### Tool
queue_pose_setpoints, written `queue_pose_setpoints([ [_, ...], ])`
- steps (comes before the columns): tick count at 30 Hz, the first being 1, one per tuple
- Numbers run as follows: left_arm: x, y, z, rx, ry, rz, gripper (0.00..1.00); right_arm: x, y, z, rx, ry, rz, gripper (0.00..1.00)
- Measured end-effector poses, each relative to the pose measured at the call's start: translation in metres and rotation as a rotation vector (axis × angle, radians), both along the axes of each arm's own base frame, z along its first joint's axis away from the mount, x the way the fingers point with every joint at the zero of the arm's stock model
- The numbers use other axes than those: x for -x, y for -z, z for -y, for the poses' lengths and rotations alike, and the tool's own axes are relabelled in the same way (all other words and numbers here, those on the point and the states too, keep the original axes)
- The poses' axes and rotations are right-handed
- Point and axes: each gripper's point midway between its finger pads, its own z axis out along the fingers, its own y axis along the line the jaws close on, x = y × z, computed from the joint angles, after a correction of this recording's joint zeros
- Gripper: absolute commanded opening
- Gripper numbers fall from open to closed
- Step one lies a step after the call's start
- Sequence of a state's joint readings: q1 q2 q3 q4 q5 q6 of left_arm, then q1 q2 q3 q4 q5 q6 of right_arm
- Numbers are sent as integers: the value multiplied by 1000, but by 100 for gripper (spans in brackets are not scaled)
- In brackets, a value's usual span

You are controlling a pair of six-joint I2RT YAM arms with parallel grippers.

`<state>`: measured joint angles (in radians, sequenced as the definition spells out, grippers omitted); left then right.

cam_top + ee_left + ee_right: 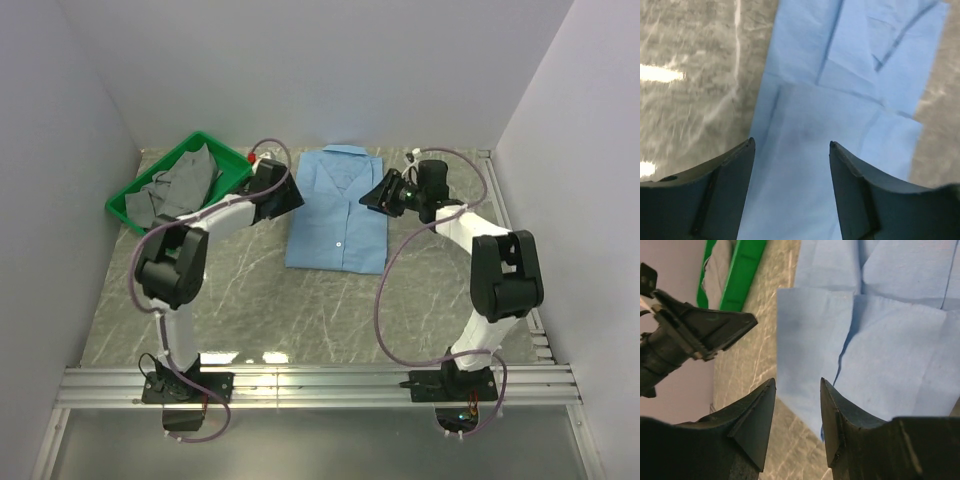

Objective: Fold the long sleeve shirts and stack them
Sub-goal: Fold the shirt

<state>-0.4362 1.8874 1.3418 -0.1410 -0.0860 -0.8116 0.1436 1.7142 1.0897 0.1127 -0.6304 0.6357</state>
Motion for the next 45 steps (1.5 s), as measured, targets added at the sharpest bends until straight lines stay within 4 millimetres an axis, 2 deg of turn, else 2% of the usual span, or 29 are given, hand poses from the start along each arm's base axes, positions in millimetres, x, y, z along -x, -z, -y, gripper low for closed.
queue_pose_setpoints([
  [3, -13, 28, 0, -67, 14, -31, 52, -11, 16, -2, -2, 4, -35, 47],
  [4, -17, 40, 0, -92, 19, -44, 44, -14, 23, -2, -2, 5, -48, 47],
  [5, -19, 47, -1, -108, 20, -52, 39, -17, 30, -3, -2, 7, -62, 47],
  [7, -22, 66, -3, -151, 30, -80, 33, -21, 46, -2, -6, 15, -93, 47],
  [9, -25, 76, -4, -169, 33, -90, 27, -22, 62, -2, -8, 19, -126, 46],
  [14, -30, 77, -5, -181, 34, -84, 24, -21, 105, 3, 0, 38, -220, 45],
  [16, -30, 78, -5, -180, 32, -84, 23, -20, 117, 5, 2, 46, -248, 45],
  [21, -22, 81, -7, -144, 12, -86, 17, -22, 118, 7, -5, 43, -254, 44],
  [24, 2, 82, -13, -106, -7, -115, 16, -19, 120, 8, 14, 29, -253, 44],
  [27, 45, 83, -20, -82, -13, -181, 17, -14, 119, 11, 72, 12, -242, 44],
  [30, 94, 83, -13, -81, 13, -231, 25, -6, 113, 17, 154, 10, -232, 45],
  [31, 116, 83, -6, -90, 39, -253, 33, -3, 110, 19, 183, 12, -225, 45],
  [33, 151, 81, 10, -104, 97, -285, 42, 1, 98, 24, 226, 23, -200, 47],
  [34, 167, 79, 16, -112, 125, -299, 53, 4, 90, 27, 246, 31, -185, 48],
  [36, 186, 73, 18, -126, 150, -313, 66, 11, 66, 29, 277, 47, -133, 49],
  [37, 190, 68, 15, -135, 146, -312, 78, 15, 52, 30, 286, 57, -101, 51],
  [39, 187, 53, 3, -154, 114, -286, 84, 24, 27, 30, 291, 77, -43, 52],
  [42, 167, 21, -9, -183, 67, -209, 86, 46, -3, 33, 271, 120, 19, 52],
  [45, 138, -8, -13, -197, 40, -124, 83, 69, -2, 36, 232, 160, -8, 52],
])
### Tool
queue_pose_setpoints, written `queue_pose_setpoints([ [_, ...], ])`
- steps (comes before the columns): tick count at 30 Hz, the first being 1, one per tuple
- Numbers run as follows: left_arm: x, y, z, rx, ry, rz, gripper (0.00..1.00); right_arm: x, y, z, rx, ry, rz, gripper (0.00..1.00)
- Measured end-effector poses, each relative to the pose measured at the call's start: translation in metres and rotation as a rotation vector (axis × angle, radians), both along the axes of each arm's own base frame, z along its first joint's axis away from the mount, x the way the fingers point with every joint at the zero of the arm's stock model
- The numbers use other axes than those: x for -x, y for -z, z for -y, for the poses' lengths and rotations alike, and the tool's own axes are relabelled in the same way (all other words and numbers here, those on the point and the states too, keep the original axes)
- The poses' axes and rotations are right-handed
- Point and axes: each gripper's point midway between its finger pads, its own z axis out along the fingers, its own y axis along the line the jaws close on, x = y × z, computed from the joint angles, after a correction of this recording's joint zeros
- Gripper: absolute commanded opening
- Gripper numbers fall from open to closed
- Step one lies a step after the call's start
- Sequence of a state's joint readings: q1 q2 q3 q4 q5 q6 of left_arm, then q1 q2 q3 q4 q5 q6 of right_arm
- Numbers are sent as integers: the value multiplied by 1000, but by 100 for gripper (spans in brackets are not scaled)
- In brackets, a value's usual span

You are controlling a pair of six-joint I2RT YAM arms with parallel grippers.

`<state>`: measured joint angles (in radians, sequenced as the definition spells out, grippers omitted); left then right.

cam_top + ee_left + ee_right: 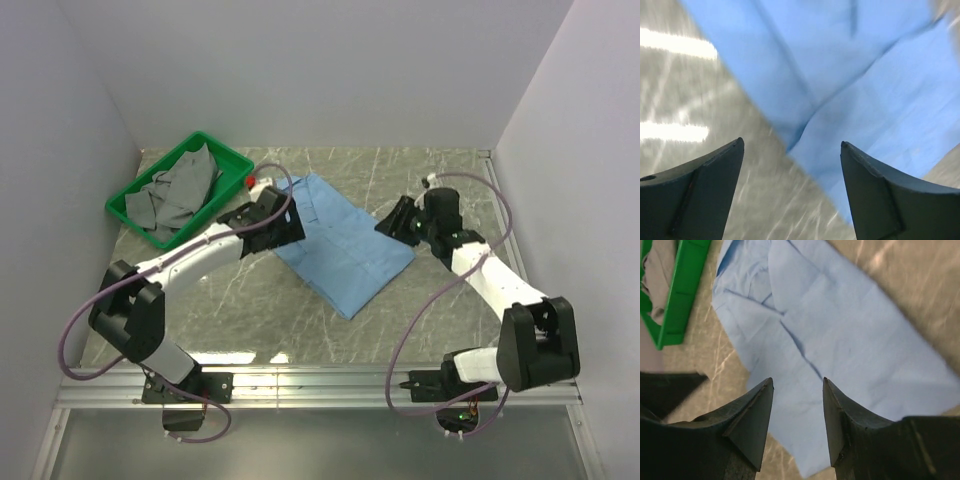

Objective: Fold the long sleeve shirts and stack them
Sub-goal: Fold the shirt

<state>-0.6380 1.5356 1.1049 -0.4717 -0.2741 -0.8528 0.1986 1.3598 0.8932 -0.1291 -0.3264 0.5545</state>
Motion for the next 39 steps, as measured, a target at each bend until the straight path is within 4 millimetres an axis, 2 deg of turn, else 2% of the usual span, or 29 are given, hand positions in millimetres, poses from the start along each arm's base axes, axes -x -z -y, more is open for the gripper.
queue_pose_setpoints([
  [2, -24, -17, -3, -9, -11, 55, 79, 19, 16, 0, -40, 19, -49, 50],
  [5, -59, -17, -9, -43, -31, 84, 75, 50, 51, -5, -111, 32, -172, 49],
  [9, -100, 20, -22, -116, -57, 37, 69, 80, 88, -13, -171, 41, -321, 48],
  [11, -114, 46, -31, -162, -58, -6, 67, 83, 97, -16, -183, 36, -356, 47],
  [15, -123, 84, -38, -228, -42, -74, 65, 78, 110, -20, -188, 25, -395, 46],
  [18, -126, 87, -38, -241, -37, -75, 60, 74, 125, -21, -187, 24, -444, 42],
  [21, -120, 90, -42, -235, -64, -89, 55, 58, 127, -16, -191, 27, -450, 39],
  [23, -109, 91, -48, -207, -96, -93, 53, 43, 127, -8, -173, 40, -441, 39],
  [28, -37, 91, -67, -89, -162, -175, 54, -8, 122, 13, -68, 62, -380, 39],
  [32, 27, 90, -79, -30, -192, -249, 69, -40, 106, 14, -38, 31, -311, 40],
  [34, 45, 86, -81, -26, -200, -275, 72, -44, 96, 10, -43, 10, -281, 40],
  [35, 49, 82, -80, -24, -198, -274, 73, -44, 91, 8, -48, -1, -269, 40],
  [37, 50, 68, -72, -11, -180, -248, 70, -39, 81, 1, -66, -35, -250, 41],
  [39, 46, 44, -54, 19, -137, -198, 69, -26, 67, -10, -98, -84, -223, 41],
])
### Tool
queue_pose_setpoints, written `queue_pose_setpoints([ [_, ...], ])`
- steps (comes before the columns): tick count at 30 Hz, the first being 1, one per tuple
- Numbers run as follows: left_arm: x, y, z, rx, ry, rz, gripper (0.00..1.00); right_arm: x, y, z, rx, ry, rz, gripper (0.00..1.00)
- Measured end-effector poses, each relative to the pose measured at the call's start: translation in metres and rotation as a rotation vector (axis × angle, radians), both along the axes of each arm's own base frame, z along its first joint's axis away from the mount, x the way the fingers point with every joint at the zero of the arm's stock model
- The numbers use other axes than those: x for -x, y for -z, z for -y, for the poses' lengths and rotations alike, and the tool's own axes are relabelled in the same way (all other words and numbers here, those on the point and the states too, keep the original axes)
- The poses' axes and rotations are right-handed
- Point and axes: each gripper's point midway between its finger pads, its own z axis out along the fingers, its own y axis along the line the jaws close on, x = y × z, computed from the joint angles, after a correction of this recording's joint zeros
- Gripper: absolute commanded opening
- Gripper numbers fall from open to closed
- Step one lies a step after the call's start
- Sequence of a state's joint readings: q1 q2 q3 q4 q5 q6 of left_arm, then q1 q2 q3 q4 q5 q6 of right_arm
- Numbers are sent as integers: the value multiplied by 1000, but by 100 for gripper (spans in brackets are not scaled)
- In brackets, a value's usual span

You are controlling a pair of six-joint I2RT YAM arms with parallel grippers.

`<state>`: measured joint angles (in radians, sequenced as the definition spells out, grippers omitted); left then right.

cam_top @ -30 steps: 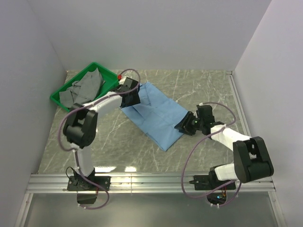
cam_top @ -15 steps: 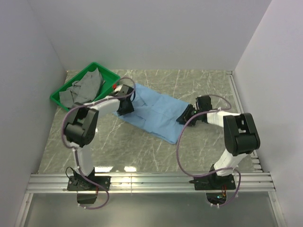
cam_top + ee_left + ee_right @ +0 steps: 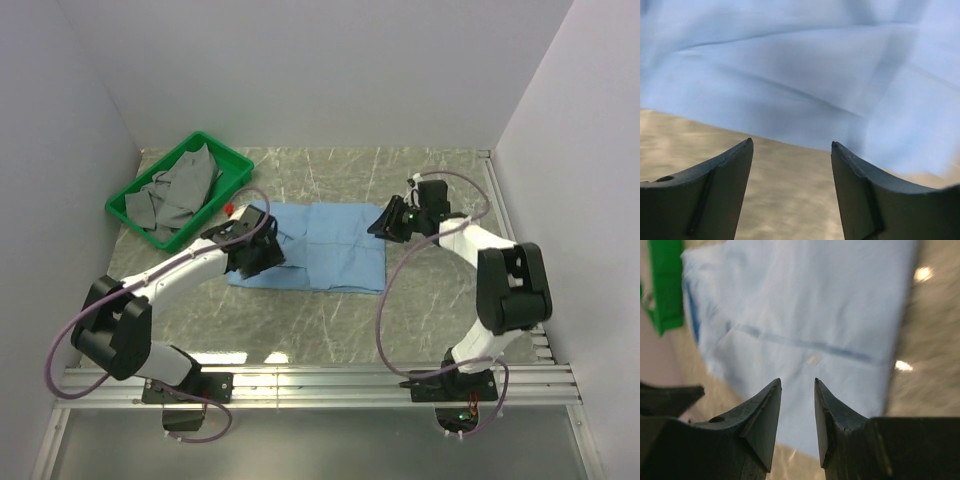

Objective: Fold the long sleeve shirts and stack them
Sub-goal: Fold the shirt

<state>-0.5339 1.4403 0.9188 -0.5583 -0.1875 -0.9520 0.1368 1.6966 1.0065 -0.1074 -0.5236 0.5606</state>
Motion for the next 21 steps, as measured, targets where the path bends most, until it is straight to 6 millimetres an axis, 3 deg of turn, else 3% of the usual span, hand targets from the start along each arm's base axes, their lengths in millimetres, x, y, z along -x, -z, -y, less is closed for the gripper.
queue_pose_setpoints([
  [5, -11, -65, 78, 154, 163, 150, 62, 53, -17, -27, -104, -100, 29, 41],
  [7, -10, -80, 109, 217, 236, 173, 59, 74, -10, -33, -144, -120, 1, 41],
  [9, -12, -82, 132, 245, 291, 173, 57, 86, 1, -33, -161, -120, -37, 41],
  [12, -11, -59, 165, 256, 387, 122, 56, 99, 15, -33, -174, -114, -93, 40],
  [15, -2, -17, 178, 215, 462, 30, 51, 105, 24, -30, -172, -102, -113, 40],
  [18, 11, 17, 172, 151, 503, -53, 45, 110, 38, -22, -167, -69, -153, 39],
  [21, 23, 36, 157, 95, 522, -104, 45, 114, 55, -12, -145, -29, -202, 38],
])
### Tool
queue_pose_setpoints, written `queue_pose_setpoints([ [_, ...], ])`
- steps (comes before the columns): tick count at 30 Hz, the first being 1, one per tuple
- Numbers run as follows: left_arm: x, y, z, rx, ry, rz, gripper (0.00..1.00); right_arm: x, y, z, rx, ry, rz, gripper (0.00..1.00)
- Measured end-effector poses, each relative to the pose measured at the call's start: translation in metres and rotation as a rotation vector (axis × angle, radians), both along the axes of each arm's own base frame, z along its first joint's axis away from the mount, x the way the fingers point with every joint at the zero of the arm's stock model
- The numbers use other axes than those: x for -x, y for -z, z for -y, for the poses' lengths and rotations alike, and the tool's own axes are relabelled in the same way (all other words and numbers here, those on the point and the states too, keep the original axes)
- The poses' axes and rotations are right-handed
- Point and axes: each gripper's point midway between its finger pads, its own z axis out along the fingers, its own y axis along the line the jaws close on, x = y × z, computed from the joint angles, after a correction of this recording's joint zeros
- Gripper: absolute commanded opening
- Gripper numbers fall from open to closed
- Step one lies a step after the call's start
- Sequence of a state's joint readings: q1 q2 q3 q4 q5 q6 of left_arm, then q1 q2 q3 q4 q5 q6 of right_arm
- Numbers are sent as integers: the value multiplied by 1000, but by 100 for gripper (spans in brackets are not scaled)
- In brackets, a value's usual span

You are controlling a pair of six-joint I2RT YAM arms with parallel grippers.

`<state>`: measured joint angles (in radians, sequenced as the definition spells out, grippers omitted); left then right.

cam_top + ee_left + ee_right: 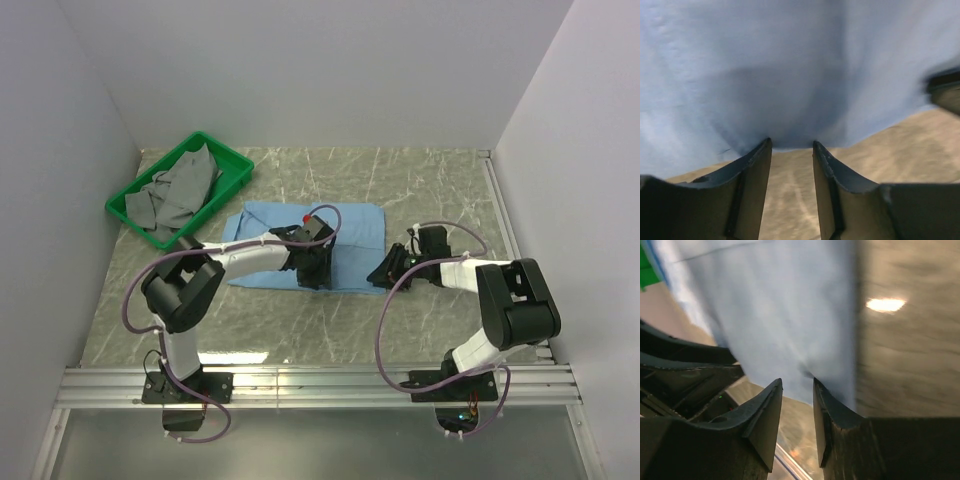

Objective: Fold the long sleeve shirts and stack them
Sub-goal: Fold the shirt

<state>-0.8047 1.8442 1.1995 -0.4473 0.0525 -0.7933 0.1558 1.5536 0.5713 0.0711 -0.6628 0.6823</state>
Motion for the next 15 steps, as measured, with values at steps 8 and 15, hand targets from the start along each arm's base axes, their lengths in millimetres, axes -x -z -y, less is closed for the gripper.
queue_pose_setpoints([
  [8, 7, 9, -18, -31, 30, 12, 42, 5, 10, 11, 33, 30, -43, 35],
  [15, 8, 9, -43, -70, 10, 19, 47, 9, 10, 27, 113, 57, -42, 36],
])
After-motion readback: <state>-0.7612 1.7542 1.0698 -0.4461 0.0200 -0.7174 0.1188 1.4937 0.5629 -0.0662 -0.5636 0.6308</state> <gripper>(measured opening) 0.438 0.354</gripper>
